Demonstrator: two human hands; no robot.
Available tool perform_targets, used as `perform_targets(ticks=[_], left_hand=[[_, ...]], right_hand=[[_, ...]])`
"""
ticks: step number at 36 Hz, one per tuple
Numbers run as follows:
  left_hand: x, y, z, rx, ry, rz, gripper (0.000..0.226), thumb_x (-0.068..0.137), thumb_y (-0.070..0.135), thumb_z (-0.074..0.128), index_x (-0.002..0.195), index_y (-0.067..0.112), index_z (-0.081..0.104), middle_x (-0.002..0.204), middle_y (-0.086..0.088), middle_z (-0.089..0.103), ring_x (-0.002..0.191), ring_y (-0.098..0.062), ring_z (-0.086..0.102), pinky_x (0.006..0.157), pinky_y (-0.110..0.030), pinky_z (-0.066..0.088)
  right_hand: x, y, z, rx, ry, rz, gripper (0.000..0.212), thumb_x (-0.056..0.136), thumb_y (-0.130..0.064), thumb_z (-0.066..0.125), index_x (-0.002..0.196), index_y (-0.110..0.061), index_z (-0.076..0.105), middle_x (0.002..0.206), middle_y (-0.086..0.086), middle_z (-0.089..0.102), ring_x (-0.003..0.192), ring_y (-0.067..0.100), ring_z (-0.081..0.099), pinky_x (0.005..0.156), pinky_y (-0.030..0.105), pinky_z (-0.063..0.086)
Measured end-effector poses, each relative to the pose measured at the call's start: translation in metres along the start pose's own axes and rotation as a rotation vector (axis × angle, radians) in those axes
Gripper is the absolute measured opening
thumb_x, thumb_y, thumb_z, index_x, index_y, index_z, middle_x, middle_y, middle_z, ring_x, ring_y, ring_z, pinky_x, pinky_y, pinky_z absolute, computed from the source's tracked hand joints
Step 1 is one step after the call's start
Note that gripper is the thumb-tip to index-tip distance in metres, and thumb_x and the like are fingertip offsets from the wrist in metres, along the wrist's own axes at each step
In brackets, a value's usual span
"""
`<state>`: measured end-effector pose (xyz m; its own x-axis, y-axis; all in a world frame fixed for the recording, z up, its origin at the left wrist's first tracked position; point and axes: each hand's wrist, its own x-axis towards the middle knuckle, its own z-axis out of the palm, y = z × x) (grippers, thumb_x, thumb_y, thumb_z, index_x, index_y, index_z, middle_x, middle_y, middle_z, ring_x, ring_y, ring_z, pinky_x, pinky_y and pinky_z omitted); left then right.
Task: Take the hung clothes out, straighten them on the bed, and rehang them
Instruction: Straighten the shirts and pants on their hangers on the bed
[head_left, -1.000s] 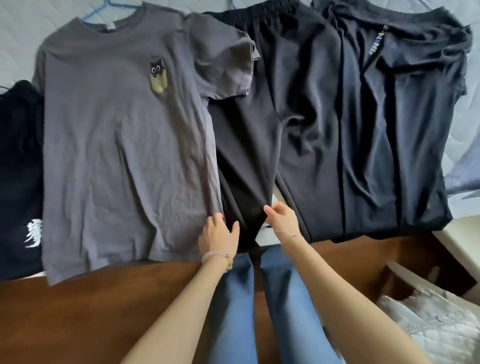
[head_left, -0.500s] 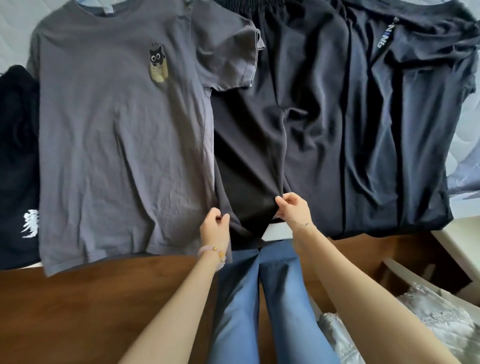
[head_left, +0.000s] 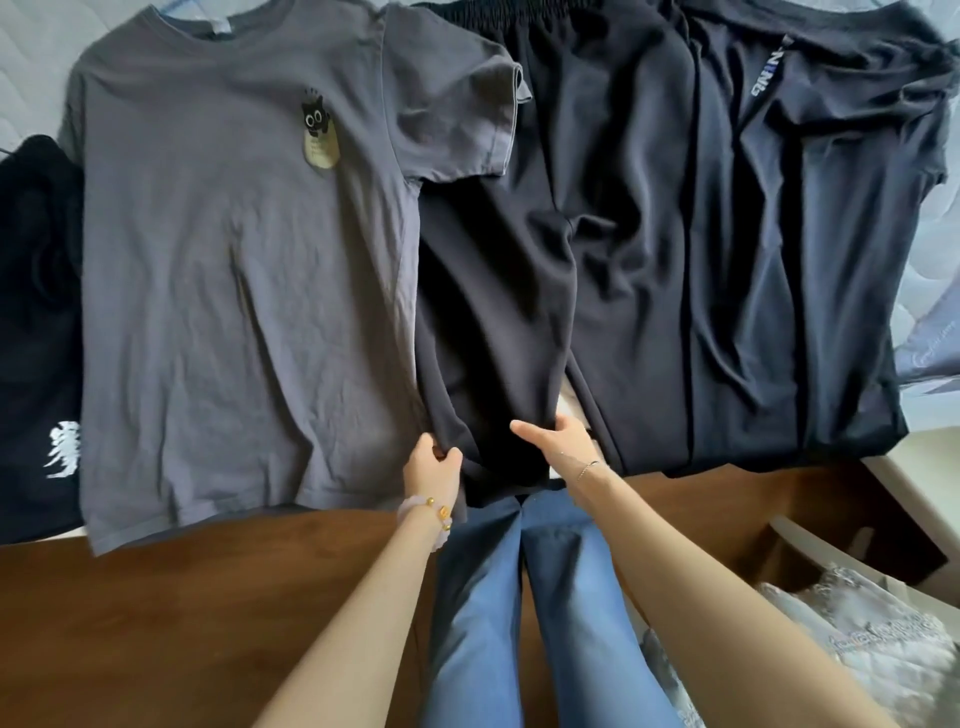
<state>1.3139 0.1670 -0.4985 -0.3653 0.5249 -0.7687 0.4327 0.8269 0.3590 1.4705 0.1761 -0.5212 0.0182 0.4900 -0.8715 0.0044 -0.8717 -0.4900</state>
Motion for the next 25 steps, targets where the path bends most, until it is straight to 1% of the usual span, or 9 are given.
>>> perform_targets(ticks=[5,8,11,13,15,18,21,23,25], left_hand=[[-0.020,0.008,-0.010,-0.050,-0.052,-0.037,0.016,0.089,0.014,0.047,0.098,0.002,0.051,0.101,-0.020,0.059,0.098,-0.037,0.058,0.091,-0.044,0.049],[-0.043,0.009,-0.029,-0.332,-0.079,-0.069,0.012,0.091,0.003,0.043,0.080,0.001,0.048,0.089,-0.020,0.057,0.092,-0.032,0.058,0.089,-0.043,0.051],[-0.068,0.016,-0.046,-0.563,-0.146,-0.068,0.012,0.094,0.002,0.043,0.088,0.002,0.053,0.098,-0.017,0.059,0.094,-0.024,0.061,0.088,-0.036,0.051],[-0.080,0.024,-0.051,-0.732,-0.172,-0.078,0.022,0.095,0.002,0.042,0.080,0.012,0.054,0.087,-0.009,0.062,0.085,-0.018,0.060,0.081,-0.032,0.050],[-0.089,0.035,-0.049,-0.877,-0.202,-0.103,0.026,0.096,0.005,0.040,0.082,0.014,0.058,0.084,-0.006,0.067,0.082,-0.017,0.062,0.080,-0.033,0.051],[-0.095,0.048,-0.039,-0.990,-0.277,-0.186,0.026,0.100,0.016,0.038,0.096,0.011,0.063,0.102,-0.009,0.067,0.096,-0.022,0.062,0.090,-0.039,0.048],[-0.105,0.066,-0.031,-1.040,-0.385,-0.340,0.032,0.099,0.031,0.037,0.112,0.012,0.059,0.119,-0.015,0.061,0.113,-0.030,0.055,0.091,-0.039,0.040],[-0.110,0.075,-0.027,-1.081,-0.397,-0.357,0.042,0.099,0.033,0.033,0.128,0.007,0.050,0.130,-0.013,0.055,0.125,-0.030,0.047,0.090,-0.038,0.039],[-0.116,0.080,-0.029,-1.130,-0.422,-0.318,0.042,0.097,0.036,0.037,0.121,0.008,0.057,0.134,-0.013,0.053,0.121,-0.027,0.051,0.089,-0.039,0.044]], right_hand=[[-0.013,-0.001,-0.009,-0.060,0.036,-0.043,0.031,0.092,-0.023,0.062,0.118,-0.006,0.062,0.107,0.005,0.067,0.101,0.020,0.063,0.083,0.030,0.049],[-0.021,-0.008,-0.027,-0.044,0.088,-0.066,0.031,0.086,-0.033,0.067,0.104,-0.008,0.068,0.103,0.005,0.072,0.101,0.023,0.066,0.091,0.039,0.053],[-0.041,-0.028,-0.046,0.036,0.098,-0.100,0.023,0.090,-0.033,0.064,0.090,-0.010,0.068,0.084,0.002,0.070,0.080,0.018,0.063,0.074,0.031,0.051],[-0.052,-0.036,-0.056,0.210,0.023,-0.064,0.022,0.093,-0.029,0.062,0.101,-0.010,0.068,0.098,0.008,0.073,0.090,0.022,0.066,0.083,0.035,0.052],[-0.065,-0.042,-0.062,0.289,-0.061,-0.010,0.030,0.093,-0.025,0.061,0.115,-0.005,0.066,0.111,0.012,0.071,0.099,0.026,0.065,0.087,0.037,0.052],[-0.081,-0.040,-0.061,0.287,-0.119,0.042,0.036,0.089,-0.019,0.066,0.119,0.001,0.064,0.114,0.015,0.071,0.104,0.028,0.067,0.088,0.035,0.055],[-0.095,-0.043,-0.059,0.269,-0.149,0.009,0.034,0.084,-0.012,0.068,0.114,0.003,0.066,0.101,0.014,0.075,0.093,0.025,0.072,0.072,0.028,0.058],[-0.102,-0.050,-0.065,0.313,-0.162,-0.042,0.026,0.086,-0.011,0.065,0.108,0.002,0.067,0.094,0.013,0.076,0.084,0.022,0.074,0.063,0.025,0.058],[-0.109,-0.060,-0.074,0.406,-0.186,-0.102,0.032,0.085,-0.016,0.064,0.113,0.000,0.066,0.104,0.015,0.073,0.092,0.025,0.072,0.067,0.028,0.058]])
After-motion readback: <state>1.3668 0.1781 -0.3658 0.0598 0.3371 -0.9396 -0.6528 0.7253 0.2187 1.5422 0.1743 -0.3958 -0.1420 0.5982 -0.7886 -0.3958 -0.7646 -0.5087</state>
